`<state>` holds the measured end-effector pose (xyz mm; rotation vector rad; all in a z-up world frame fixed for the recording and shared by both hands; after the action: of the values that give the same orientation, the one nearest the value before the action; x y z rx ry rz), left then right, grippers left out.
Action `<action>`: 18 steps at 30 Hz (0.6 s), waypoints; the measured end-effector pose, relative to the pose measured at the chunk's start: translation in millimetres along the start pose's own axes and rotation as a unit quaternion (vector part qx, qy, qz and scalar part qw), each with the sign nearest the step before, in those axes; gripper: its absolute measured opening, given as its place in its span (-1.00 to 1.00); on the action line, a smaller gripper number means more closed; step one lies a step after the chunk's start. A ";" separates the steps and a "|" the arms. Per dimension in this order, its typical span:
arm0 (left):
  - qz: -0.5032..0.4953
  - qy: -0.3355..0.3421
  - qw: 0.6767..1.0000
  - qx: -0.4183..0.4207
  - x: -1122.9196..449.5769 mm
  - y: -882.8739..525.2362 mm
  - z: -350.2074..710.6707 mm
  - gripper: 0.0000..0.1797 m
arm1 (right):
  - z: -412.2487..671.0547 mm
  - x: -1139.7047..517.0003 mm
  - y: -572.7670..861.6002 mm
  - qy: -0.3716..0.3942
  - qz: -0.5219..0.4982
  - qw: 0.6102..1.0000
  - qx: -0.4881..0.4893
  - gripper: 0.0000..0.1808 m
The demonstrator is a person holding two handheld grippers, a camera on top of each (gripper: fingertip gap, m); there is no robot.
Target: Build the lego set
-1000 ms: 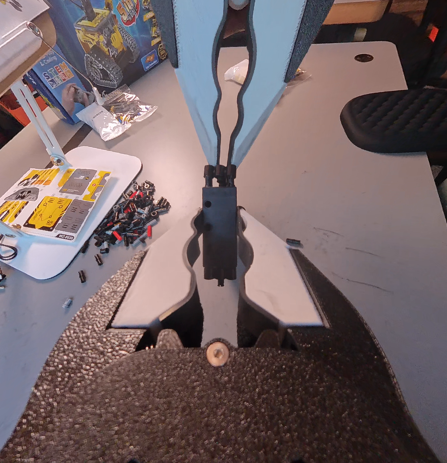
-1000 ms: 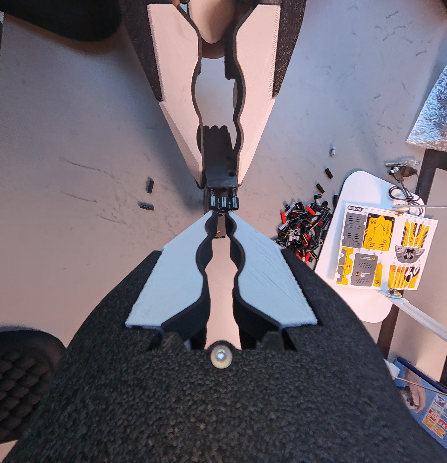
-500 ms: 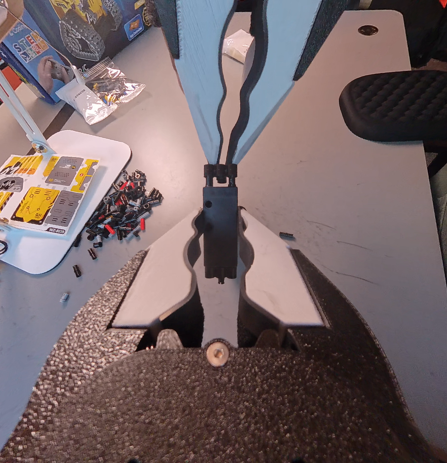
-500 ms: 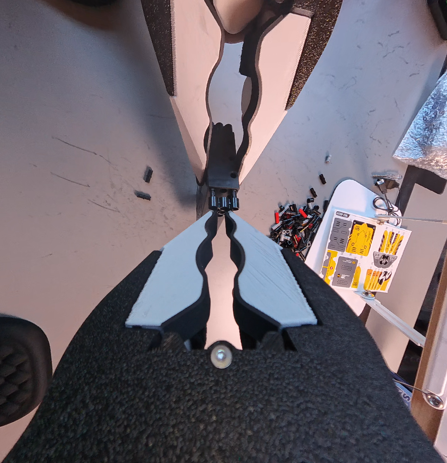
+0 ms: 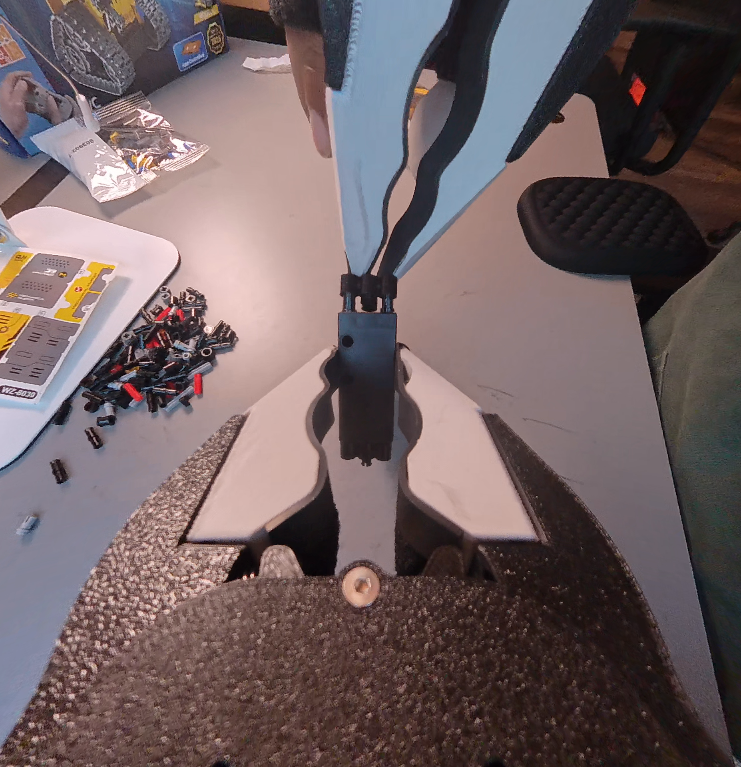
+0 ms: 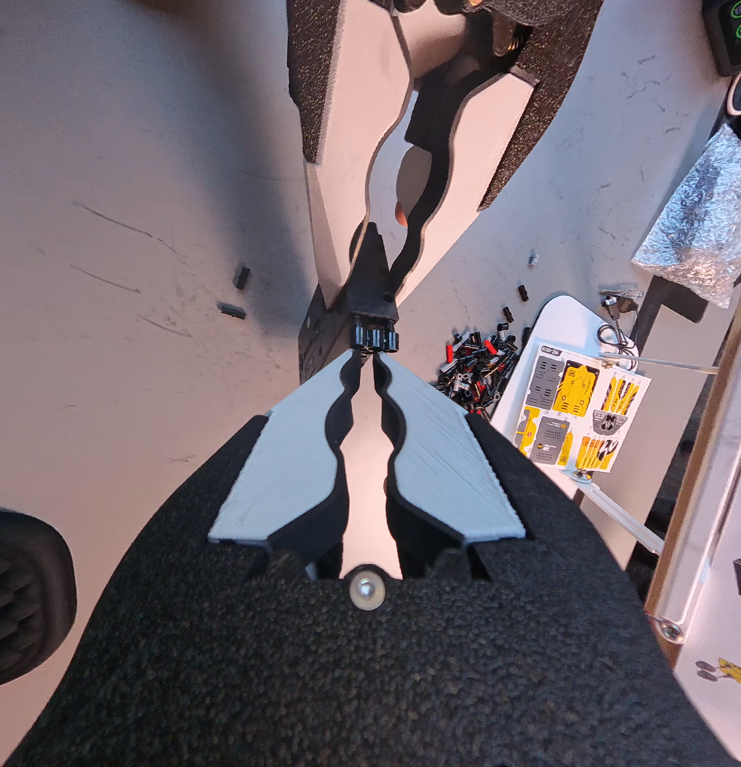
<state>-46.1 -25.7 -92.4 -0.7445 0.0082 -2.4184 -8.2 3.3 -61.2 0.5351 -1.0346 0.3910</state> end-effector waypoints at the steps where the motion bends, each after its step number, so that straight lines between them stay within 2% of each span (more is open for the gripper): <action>1: -0.005 0.006 1.000 0.004 -1.0 0.5 -0.9 -0.74 | -1.0 -1.0 -0.7 0.006 0.003 1.000 -0.007 -0.97; 7: -0.018 0.048 0.998 0.027 -0.4 0.1 2.5 -0.72 | -6.2 -0.4 -1.9 0.040 0.006 0.999 -0.033 -0.97; 18: -0.008 0.019 1.000 0.016 -6.1 -0.9 2.3 -0.72 | -16.3 -0.1 -0.6 0.139 0.010 0.986 -0.094 -0.95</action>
<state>-41.4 -21.3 -93.4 -0.6862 -0.0199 -2.4417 3.5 12.4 -68.0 0.2906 -0.7976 0.3694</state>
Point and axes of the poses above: each gripper's, where its closed fingertips meet, x back along the fingers, z out of its top, y = z × x across the jaws, the point moved 3 cm from there along x, back along the fingers, and after that the axes turned 15 degrees about -x, right-handed, at the moved point
